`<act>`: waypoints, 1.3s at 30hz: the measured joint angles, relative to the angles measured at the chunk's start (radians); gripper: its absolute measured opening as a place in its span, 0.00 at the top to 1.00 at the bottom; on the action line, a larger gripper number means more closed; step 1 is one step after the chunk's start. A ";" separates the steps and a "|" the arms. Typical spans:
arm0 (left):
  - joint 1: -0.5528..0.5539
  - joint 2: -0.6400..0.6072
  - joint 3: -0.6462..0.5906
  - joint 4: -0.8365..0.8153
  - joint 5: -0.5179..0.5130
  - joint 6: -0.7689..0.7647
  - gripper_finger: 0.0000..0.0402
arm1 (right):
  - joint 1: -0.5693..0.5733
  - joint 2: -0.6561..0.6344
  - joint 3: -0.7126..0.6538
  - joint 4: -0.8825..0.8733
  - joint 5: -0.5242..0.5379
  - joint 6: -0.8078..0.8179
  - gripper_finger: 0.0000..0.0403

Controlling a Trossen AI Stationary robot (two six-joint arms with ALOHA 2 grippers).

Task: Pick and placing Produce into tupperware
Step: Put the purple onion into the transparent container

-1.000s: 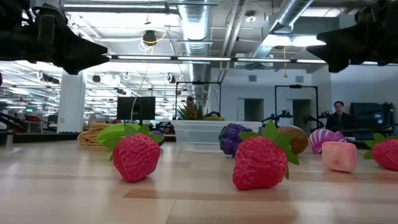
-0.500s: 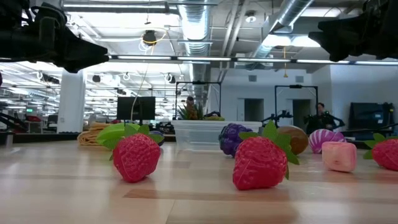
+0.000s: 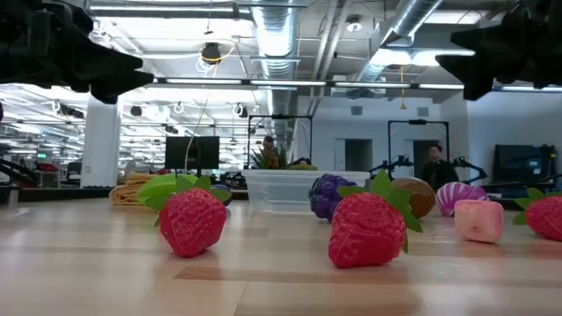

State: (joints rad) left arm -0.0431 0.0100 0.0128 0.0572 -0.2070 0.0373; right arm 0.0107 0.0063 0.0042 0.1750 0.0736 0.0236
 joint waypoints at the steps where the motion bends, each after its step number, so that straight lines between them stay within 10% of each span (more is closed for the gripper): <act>1: 0.000 0.009 0.000 -0.003 0.024 0.005 0.36 | 0.000 0.000 0.000 -0.023 -0.012 0.014 0.39; 19: -0.037 0.275 -0.001 0.078 0.122 -0.176 0.36 | 0.159 0.264 0.040 0.075 0.025 -0.022 0.39; 39: -0.057 0.311 -0.002 0.071 0.070 -0.189 0.36 | 0.157 0.718 0.400 -0.669 0.194 0.265 0.39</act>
State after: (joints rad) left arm -0.1001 0.3210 0.0113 0.1285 -0.1372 -0.1521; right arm 0.1677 0.7244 0.4044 -0.4944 0.2676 0.2883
